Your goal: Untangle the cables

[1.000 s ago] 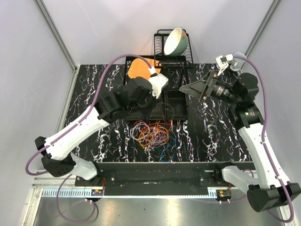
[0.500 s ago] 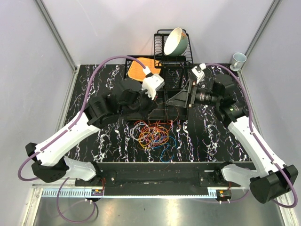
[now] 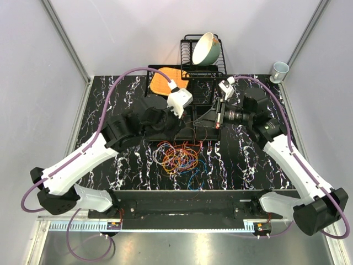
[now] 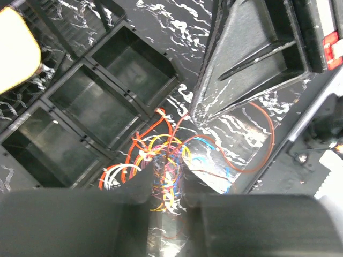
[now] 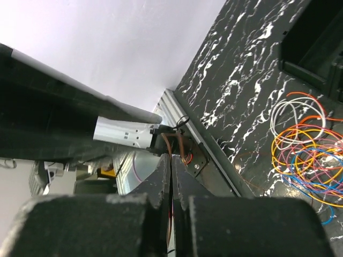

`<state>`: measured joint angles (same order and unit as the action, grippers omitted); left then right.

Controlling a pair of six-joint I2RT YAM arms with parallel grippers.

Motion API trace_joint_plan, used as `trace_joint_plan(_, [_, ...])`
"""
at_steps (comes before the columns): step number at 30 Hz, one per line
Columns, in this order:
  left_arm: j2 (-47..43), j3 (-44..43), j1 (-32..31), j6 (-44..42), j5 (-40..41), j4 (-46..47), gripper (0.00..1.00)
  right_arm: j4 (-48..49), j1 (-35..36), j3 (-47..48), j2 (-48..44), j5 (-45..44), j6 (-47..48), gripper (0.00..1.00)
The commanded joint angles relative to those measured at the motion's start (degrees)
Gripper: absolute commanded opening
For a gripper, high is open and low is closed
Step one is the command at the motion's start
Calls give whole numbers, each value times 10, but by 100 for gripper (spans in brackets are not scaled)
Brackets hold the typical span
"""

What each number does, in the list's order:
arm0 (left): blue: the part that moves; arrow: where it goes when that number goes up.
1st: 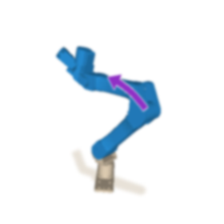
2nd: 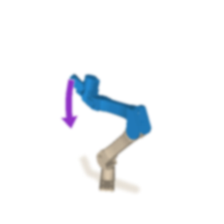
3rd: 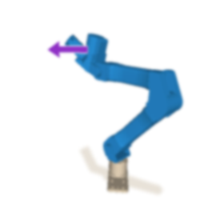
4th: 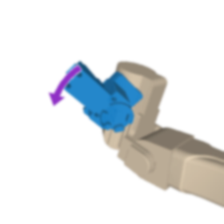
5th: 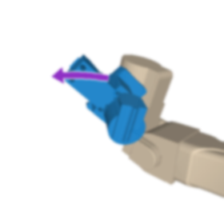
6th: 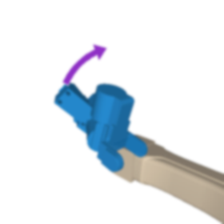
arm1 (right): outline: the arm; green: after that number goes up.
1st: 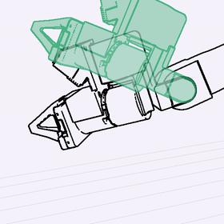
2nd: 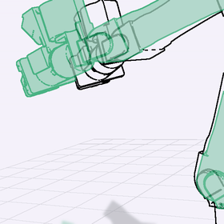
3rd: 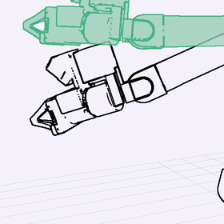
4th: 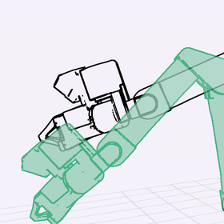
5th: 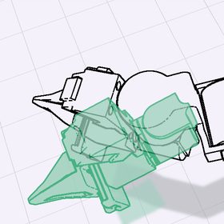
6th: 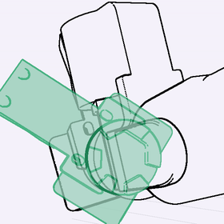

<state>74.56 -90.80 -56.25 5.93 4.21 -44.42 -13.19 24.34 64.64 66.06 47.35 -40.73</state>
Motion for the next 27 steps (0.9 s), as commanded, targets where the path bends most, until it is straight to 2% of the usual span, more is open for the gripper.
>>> trace_joint_plan(1, [-26, 12, -2, 22, 58, 45, 54, -38, 4, 79, -7, -51, 24, 0])
trace_joint_plan(2, [-28, 16, -3, 25, 71, 45, 66, -55, 4, 104, -7, -89, 48, 0])
trace_joint_plan(4, [-42, 40, -2, 36, 83, 52, 80, -105, 4, 189, 0, -129, 69, 0])
trace_joint_plan(7, [-72, 91, -2, 56, 99, 81, 86, -133, 4, 293, 21, -186, 83, 0])
trace_joint_plan(12, [-115, 192, -2, 99, 117, 139, 87, -162, 4, 449, 76, -243, 94, 0])
trace_joint_plan(16, [-137, 252, -1, 130, 139, 185, 87, -168, 3, 528, 108, -277, 105, 0])
trace_joint_plan(21, [-136, 332, -1, 131, 141, 299, 87, -184, 3, 631, 153, -270, 94, 0])
trace_joint_plan(27, [-107, 376, -2, 130, 99, 411, 88, -199, 3, 646, 160, -270, 90, 0])
